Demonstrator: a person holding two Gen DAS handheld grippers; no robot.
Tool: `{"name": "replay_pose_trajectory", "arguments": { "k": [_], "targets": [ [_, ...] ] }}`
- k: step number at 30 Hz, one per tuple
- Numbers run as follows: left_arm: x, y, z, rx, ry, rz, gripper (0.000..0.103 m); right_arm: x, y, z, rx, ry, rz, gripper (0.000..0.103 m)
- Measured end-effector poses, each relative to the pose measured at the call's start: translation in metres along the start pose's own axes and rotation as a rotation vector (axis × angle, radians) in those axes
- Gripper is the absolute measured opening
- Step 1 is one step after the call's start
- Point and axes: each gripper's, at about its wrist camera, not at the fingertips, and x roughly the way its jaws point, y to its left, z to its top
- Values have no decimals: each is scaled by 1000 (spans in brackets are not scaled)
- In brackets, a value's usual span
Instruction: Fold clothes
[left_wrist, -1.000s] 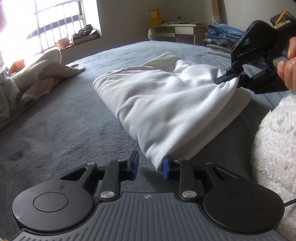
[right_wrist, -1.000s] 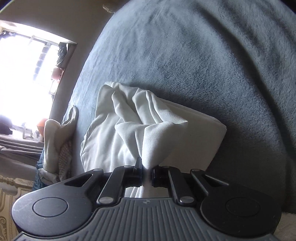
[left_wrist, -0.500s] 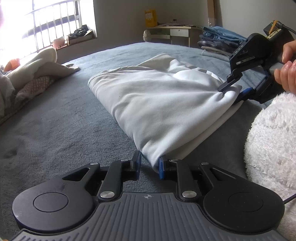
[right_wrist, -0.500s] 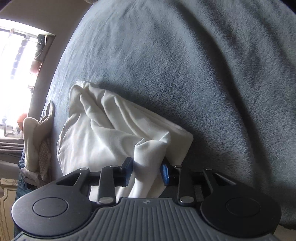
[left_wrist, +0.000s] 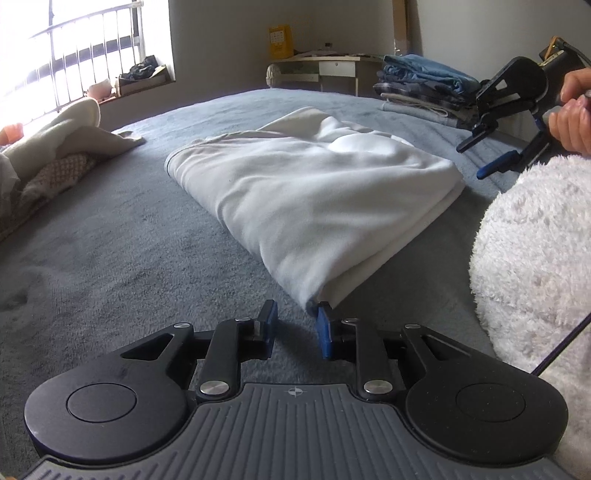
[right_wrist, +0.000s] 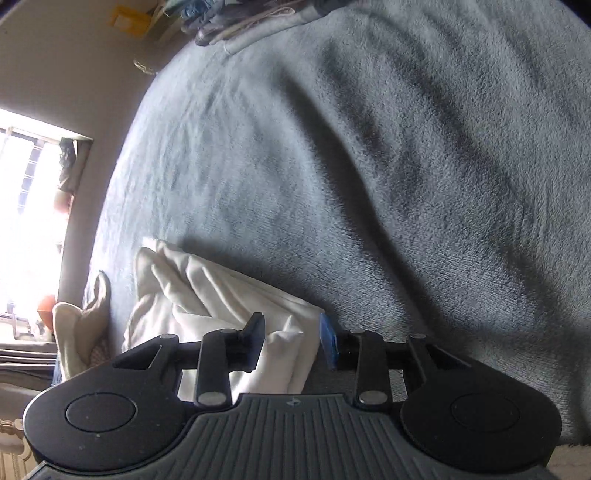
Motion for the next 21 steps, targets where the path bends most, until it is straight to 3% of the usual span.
{"name": "replay_pose_trajectory", "arguments": {
  "k": [6, 15, 21],
  "targets": [
    [-26, 31, -18, -111, 20, -30, 37, 3, 3, 1, 13, -13, 28, 35],
    [-44, 77, -18, -337, 30, 2, 44, 14, -12, 4, 69, -4, 43, 37],
    [-41, 83, 3, -357, 31, 11, 50, 20, -23, 6, 112, 0, 60, 41]
  ]
}}
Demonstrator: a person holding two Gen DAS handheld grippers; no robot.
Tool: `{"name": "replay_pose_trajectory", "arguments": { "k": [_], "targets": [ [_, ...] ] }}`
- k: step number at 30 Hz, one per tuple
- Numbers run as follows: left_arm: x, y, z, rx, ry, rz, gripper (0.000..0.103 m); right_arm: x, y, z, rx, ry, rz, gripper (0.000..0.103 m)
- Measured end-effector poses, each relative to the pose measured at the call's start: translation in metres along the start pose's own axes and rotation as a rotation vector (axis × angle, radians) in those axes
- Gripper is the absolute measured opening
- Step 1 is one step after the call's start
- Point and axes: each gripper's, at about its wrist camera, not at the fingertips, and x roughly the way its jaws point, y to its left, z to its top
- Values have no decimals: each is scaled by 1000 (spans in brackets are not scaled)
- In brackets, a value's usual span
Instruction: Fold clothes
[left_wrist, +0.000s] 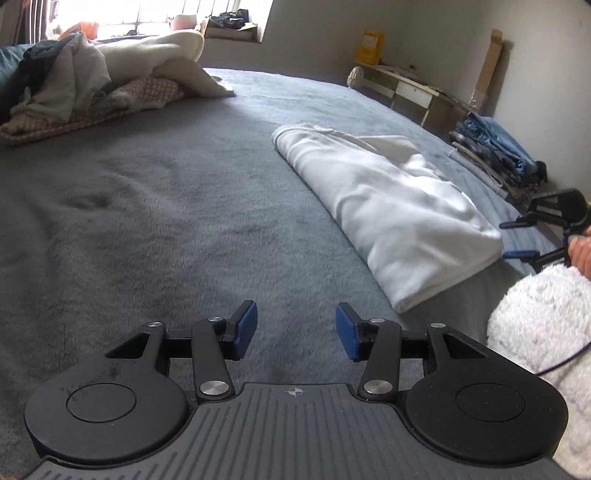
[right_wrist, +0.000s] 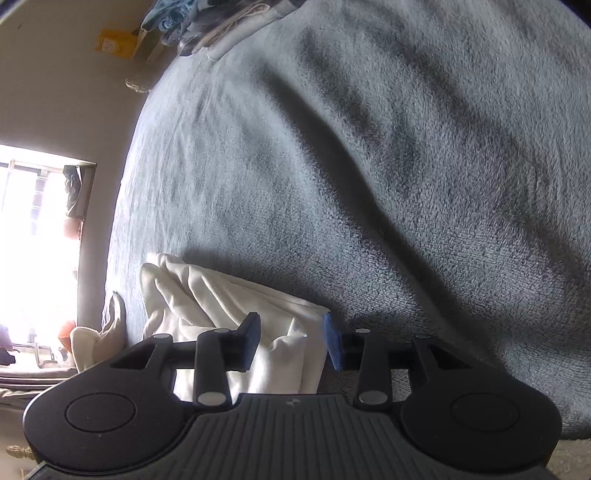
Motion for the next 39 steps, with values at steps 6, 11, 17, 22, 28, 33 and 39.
{"name": "replay_pose_trajectory", "arguments": {
  "k": [6, 11, 17, 22, 28, 33, 39],
  "targets": [
    [14, -22, 24, 80, 12, 9, 63, 8, -3, -1, 9, 12, 19, 46],
    [32, -35, 47, 108, 63, 49, 71, 7, -9, -2, 30, 0, 40, 47],
    [56, -49, 65, 111, 163, 72, 85, 11, -8, -3, 17, 1, 40, 49],
    [75, -61, 69, 98, 224, 89, 91, 14, -6, -4, -4, 3, 41, 54],
    [89, -71, 74, 91, 272, 95, 95, 14, -5, -3, -15, 11, 39, 55],
    [95, -79, 76, 113, 301, 106, 96, 17, 7, 0, -99, 39, 17, 60],
    [99, -82, 76, 114, 320, 119, 96, 25, 36, 2, -260, 73, 4, 60]
  ]
}}
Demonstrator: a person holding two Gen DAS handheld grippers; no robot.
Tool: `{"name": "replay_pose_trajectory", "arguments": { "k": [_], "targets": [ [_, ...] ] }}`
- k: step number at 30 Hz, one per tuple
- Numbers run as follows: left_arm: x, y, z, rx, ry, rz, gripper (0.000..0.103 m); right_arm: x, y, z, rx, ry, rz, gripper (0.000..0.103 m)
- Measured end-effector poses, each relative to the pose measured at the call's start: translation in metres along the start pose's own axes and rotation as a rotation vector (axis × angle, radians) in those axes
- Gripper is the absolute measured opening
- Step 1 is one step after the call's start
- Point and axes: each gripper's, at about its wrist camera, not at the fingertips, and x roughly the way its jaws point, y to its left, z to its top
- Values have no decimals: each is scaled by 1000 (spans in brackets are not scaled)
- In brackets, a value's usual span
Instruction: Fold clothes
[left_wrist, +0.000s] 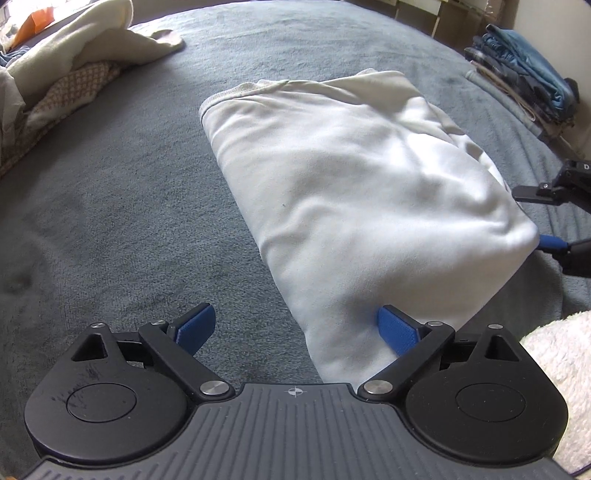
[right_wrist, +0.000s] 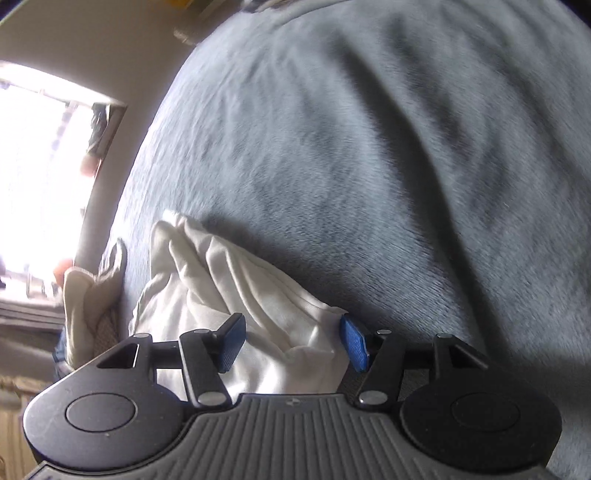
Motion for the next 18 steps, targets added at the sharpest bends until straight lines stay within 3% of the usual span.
{"name": "replay_pose_trajectory", "arguments": {
  "k": [4, 18],
  "targets": [
    [1, -1, 0, 0, 5, 6, 96, 4, 11, 5, -50, 6, -19, 60],
    [5, 1, 1, -23, 24, 10, 97, -7, 38, 21, -198, -91, -30, 60]
  ]
}}
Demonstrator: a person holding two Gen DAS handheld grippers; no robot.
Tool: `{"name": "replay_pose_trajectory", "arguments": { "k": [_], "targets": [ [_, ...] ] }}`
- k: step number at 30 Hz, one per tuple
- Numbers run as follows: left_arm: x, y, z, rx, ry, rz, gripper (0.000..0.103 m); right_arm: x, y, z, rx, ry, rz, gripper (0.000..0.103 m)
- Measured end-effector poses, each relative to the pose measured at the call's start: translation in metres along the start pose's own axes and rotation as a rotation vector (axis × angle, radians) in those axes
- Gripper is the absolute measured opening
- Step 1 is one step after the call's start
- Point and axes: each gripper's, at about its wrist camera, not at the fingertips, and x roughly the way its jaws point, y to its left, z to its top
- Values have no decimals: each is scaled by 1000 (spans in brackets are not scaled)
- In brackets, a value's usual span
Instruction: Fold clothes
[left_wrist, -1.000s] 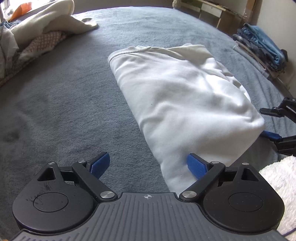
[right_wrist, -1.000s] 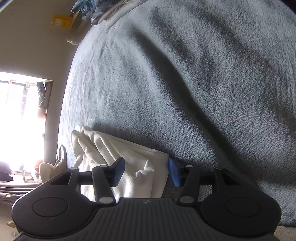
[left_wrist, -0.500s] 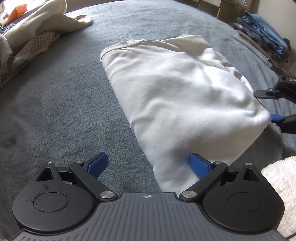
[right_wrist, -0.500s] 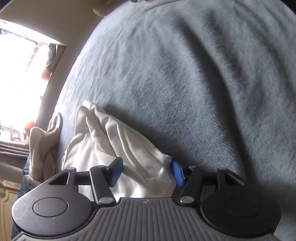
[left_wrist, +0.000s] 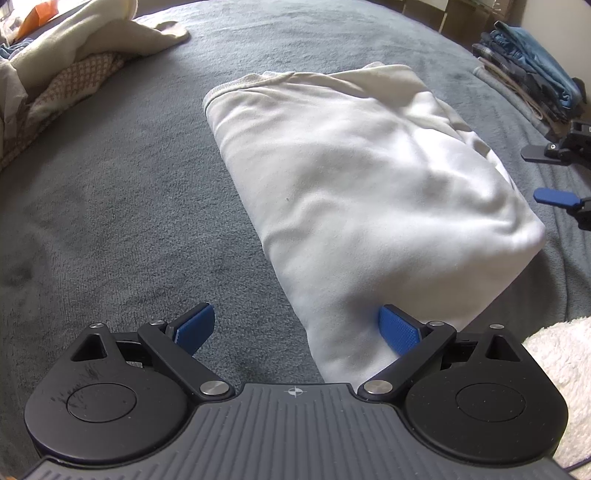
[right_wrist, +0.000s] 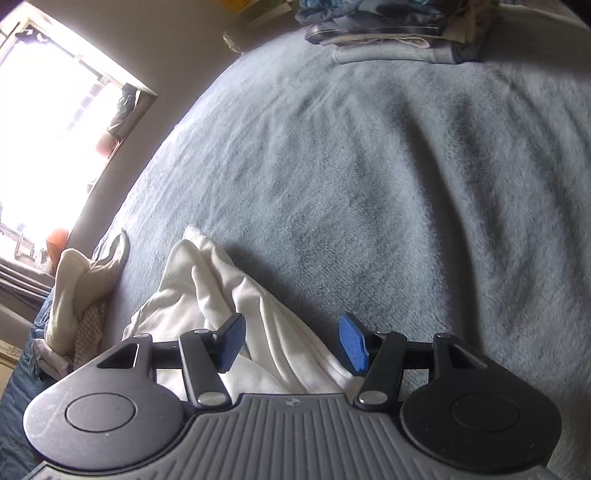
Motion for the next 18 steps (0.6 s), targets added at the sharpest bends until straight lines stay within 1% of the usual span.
{"name": "replay_pose_trajectory", "arguments": {
  "k": [3, 7, 9, 11, 13, 17, 18],
  "targets": [
    [0, -1, 0, 1, 0, 3, 97, 13, 3, 5, -24, 13, -6, 60],
    [0, -1, -1, 1, 0, 3, 98, 33, -3, 8, -11, 42, -6, 60],
    [0, 1, -2, -2, -3, -9, 98, 45, -7, 10, -7, 69, 2, 60],
    [-1, 5, -4, -7, -15, -40, 98, 54, -11, 10, 4, 92, 5, 61],
    [-6, 15, -7, -27, -53, -94, 98, 55, -13, 13, 6, 107, 31, 65],
    [-24, 48, -8, -130, -216, -200, 100, 53, -18, 23, 17, 127, 135, 66],
    [-24, 55, -6, -158, -226, -226, 100, 54, -18, 25, 13, 131, 159, 66]
  ]
}}
